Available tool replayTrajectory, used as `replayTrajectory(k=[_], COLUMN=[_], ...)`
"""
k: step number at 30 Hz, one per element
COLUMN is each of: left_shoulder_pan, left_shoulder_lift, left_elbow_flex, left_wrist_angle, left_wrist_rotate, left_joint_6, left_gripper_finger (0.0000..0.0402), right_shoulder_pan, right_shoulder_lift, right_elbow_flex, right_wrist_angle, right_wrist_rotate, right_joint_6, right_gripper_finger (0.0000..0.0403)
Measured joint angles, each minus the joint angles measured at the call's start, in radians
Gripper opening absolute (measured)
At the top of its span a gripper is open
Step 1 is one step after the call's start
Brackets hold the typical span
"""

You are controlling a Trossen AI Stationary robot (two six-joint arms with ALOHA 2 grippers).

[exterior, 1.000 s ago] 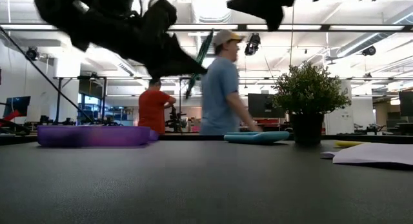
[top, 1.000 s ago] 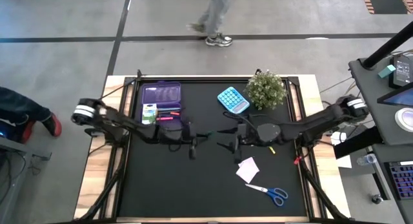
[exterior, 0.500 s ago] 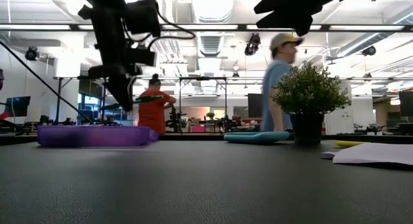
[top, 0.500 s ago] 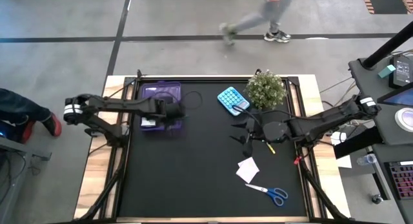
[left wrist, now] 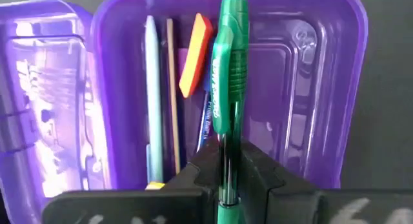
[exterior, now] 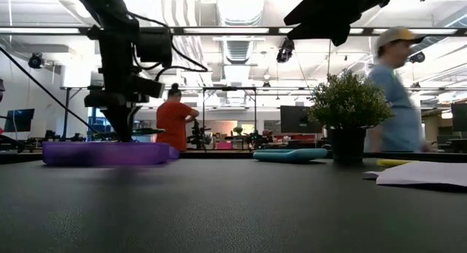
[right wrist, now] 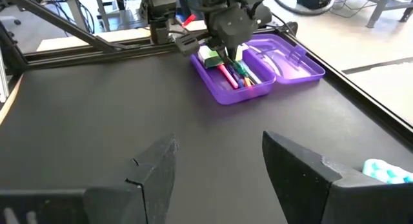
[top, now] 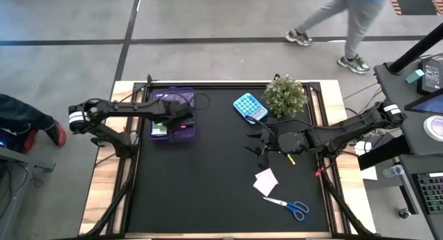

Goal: Pack school essentials
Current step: Put the green pen into the purple supply box, then put the yellow pen into the purple supply box

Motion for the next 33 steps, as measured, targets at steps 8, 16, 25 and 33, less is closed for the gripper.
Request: replayTrajectory(k=[8, 16, 25, 33], left_shoulder_pan=[0.000, 0.002, 0.004, 0.004], left_shoulder_lift=[0.000, 0.011, 0.024, 0.024], left_elbow_flex=[-0.024, -0.060, -0.066, -0.054], left_wrist_angle=[0.136, 0.126, 0.126, 0.127], left_wrist_rotate=[0.037, 0.030, 0.002, 0.001], left_joint_6=[-0.001, -0.001, -0.024, -0.025], left_gripper_finger=[0.0027, 0.0019, 0.0073, 0.0093], right_shoulder_pan=[0.000, 0.000, 0.000, 0.000], right_shoulder_lift=[0.000, 0.000, 0.000, 0.000], right_elbow_flex=[0.000, 0.000, 0.000, 0.000], right_wrist_angle=[0.000, 0.000, 0.000, -0.001], right_wrist_rotate=[0.000, 0.000, 0.001, 0.000], right_joint_6=[0.000, -0.001, -0.001, -0.002], right_gripper_finger=[0.0215, 0.0215, 0.0214, 0.0214])
